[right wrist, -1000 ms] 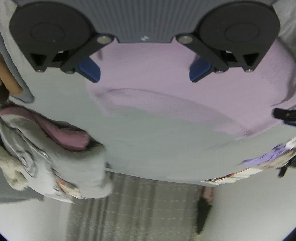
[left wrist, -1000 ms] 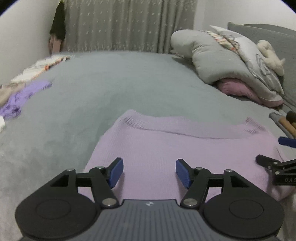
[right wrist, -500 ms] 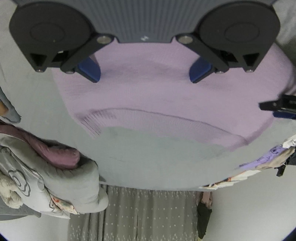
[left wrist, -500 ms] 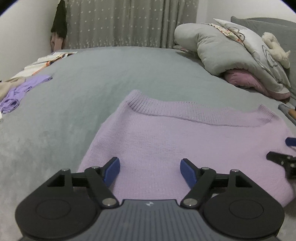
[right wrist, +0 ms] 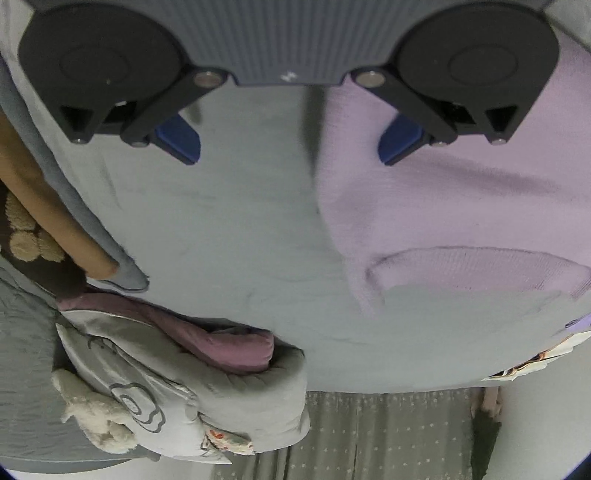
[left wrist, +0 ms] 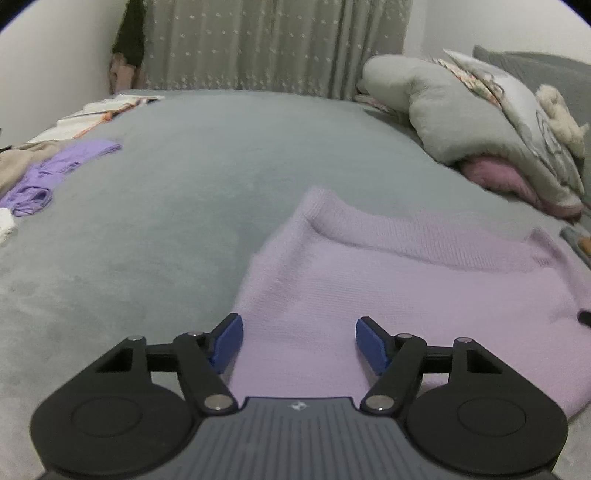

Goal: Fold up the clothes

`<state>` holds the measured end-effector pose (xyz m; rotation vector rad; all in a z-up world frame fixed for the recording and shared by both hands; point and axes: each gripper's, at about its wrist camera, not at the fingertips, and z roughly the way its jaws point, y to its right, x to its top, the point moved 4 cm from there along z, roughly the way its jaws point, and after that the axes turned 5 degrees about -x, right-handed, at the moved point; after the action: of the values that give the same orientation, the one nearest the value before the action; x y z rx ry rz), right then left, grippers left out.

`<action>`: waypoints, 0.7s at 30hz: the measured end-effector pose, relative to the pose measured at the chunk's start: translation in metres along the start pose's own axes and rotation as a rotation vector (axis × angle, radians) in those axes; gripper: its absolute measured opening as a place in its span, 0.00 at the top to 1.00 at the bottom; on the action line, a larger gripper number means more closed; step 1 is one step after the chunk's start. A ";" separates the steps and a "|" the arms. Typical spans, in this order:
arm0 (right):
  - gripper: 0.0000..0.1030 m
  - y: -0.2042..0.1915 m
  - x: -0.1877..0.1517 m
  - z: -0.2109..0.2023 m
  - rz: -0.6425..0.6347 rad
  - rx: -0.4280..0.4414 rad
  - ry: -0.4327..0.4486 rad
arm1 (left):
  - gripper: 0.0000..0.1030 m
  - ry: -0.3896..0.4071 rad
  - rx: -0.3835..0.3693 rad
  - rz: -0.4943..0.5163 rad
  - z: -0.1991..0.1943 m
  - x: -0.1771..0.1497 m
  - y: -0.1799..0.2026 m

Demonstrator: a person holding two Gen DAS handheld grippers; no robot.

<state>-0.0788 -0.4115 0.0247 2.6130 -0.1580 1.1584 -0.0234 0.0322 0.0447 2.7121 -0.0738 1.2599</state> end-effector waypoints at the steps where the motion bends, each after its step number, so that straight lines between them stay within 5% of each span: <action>1: 0.00 0.002 0.002 -0.004 -0.005 -0.018 0.010 | 0.32 0.008 0.012 -0.010 -0.002 0.002 -0.006; 6: 0.00 0.000 0.010 -0.037 0.000 -0.057 0.126 | 0.31 0.017 -0.069 -0.055 -0.013 0.000 -0.007; 16: 0.00 -0.090 -0.010 -0.086 -0.136 0.355 0.211 | 0.27 0.104 -0.207 0.193 -0.049 -0.032 0.083; 21: 0.00 -0.121 -0.024 -0.079 -0.211 0.365 0.183 | 0.22 0.108 -0.195 0.248 -0.038 -0.046 0.092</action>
<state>-0.1257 -0.2728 0.0320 2.7153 0.3918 1.4523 -0.0915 -0.0537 0.0439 2.5216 -0.5064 1.3787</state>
